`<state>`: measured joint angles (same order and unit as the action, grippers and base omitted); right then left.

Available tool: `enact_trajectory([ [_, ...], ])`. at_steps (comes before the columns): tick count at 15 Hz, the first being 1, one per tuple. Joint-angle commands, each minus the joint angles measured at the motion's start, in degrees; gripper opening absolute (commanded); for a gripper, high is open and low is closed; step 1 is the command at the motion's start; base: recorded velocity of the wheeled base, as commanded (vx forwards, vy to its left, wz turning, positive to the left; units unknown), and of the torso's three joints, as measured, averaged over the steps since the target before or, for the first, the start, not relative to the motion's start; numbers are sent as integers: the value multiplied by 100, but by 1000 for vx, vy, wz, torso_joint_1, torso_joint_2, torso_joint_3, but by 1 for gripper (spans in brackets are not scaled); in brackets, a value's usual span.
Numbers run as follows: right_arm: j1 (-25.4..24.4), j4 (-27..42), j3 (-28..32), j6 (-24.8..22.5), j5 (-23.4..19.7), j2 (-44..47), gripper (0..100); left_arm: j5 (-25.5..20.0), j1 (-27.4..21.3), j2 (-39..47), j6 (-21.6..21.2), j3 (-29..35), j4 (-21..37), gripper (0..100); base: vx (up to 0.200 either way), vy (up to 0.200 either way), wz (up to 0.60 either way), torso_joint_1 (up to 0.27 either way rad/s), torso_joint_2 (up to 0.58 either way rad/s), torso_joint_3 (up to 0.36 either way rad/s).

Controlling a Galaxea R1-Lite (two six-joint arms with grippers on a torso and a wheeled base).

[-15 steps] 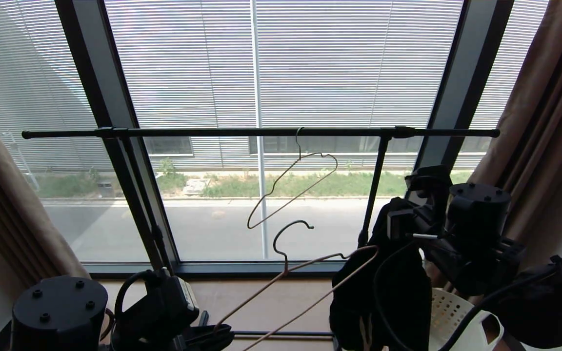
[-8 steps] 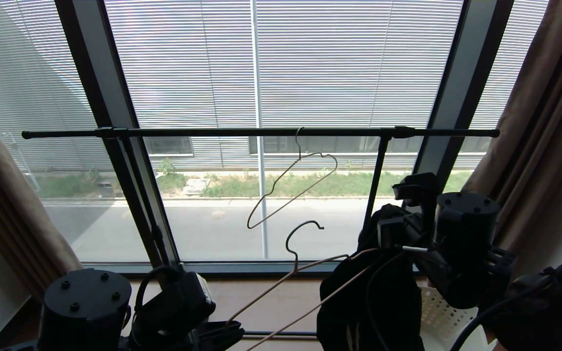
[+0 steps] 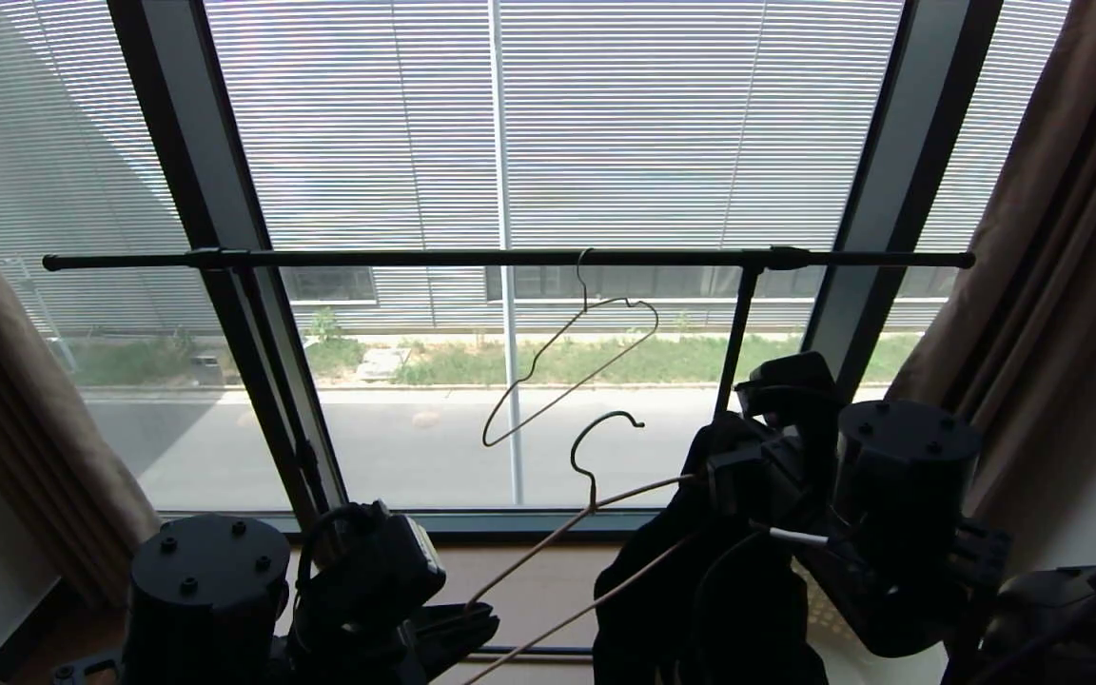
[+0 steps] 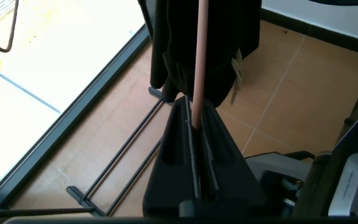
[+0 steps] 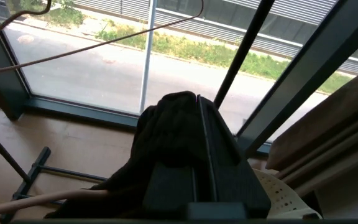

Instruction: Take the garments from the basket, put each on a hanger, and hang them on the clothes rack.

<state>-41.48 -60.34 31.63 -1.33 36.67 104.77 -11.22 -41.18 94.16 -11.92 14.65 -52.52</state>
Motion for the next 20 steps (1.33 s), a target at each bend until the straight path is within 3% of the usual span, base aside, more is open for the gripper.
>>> enact_trajectory([
  [1,-360,5,-61,-52,16,-378,0,-3,-39,234,-3,11,-22,0,0,0,0,0,0,0],
  [6,-1204,5,-131,-78,16,-712,0,14,-83,296,-3,82,-74,0,0,0,0,0,0,0],
  [11,-1582,5,-140,-69,95,-686,0,14,-83,340,15,73,-285,0,0,0,0,0,0,0],
  [20,-1503,-4,238,-25,499,-615,0,23,-92,586,41,-156,-1156,0,0,0,0,0,0,0],
])
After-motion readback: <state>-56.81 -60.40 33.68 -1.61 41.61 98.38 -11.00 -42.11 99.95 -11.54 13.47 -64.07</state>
